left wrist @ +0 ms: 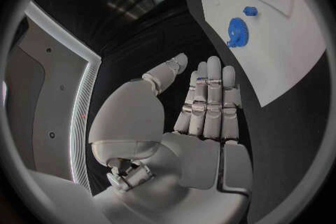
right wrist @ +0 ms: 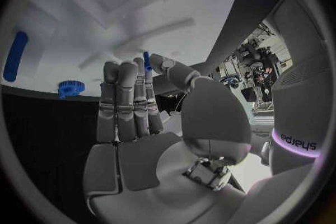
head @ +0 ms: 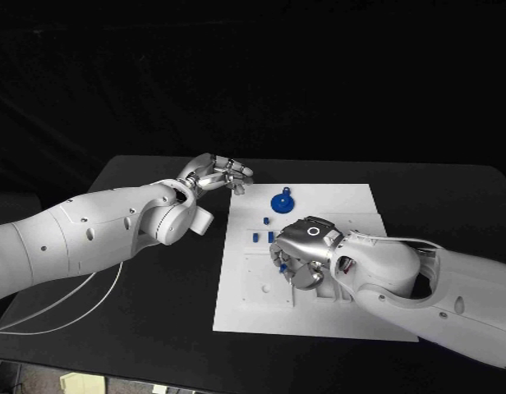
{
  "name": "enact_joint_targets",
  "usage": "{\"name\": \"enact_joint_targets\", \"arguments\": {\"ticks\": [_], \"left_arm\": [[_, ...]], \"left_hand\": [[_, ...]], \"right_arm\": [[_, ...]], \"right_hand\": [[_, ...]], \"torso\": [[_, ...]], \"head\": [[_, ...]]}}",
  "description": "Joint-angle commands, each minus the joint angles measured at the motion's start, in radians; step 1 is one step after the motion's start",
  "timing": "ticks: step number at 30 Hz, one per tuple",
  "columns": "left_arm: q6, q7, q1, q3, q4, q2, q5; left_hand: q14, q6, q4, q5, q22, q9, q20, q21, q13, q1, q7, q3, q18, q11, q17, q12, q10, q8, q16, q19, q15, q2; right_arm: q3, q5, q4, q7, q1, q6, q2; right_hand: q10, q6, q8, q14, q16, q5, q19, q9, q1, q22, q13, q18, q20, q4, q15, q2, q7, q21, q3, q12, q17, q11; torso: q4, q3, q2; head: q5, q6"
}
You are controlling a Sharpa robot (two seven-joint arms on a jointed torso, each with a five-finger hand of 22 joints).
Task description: Assemble the parts on the task board
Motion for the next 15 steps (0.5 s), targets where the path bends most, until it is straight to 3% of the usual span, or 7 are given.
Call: {"name": "enact_joint_targets", "arguments": {"ticks": [1, 15], "left_arm": [[0.011, 0.006, 0.001, 0.001, 0.002, 0.002, 0.004], [0.013, 0.005, 0.001, 0.001, 0.002, 0.002, 0.004]], "left_hand": [[0.006, -0.006, -0.003, -0.001, 0.002, -0.001, -0.005, -0.005, -0.002, -0.002, -0.002, -0.006, 0.001, 0.003, 0.001, -0.005, 0.003, 0.005, -0.004, -0.001, 0.002, 0.009], [0.007, -0.006, -0.003, -0.001, 0.002, -0.002, -0.005, -0.005, -0.002, -0.002, -0.002, -0.006, 0.001, 0.003, 0.003, -0.005, 0.003, 0.005, -0.005, -0.001, 0.002, 0.009]], "right_arm": [[0.0, -0.013, -0.003, -0.003, 0.0, 0.022, 0.004], [0.0, -0.012, -0.01, -0.001, 0.0, 0.026, 0.01]], "right_hand": [[0.007, 0.007, 0.003, 0.0, 0.004, -0.003, 0.004, 0.002, 0.007, 0.001, 0.002, 0.016, 0.0, -0.002, -0.005, 0.0, 0.001, 0.006, 0.007, 0.003, -0.001, 0.0], [0.007, 0.007, 0.002, 0.0, 0.006, -0.006, 0.004, 0.003, 0.007, 0.002, 0.003, 0.016, 0.0, -0.002, -0.005, 0.001, 0.001, 0.006, 0.007, 0.002, -0.002, 0.0]], "torso": [[0.0, 0.001, 0.0], [0.0005, -0.0001, 0.0]], "head": [[0.002, -0.002], [0.004, -0.006]]}}
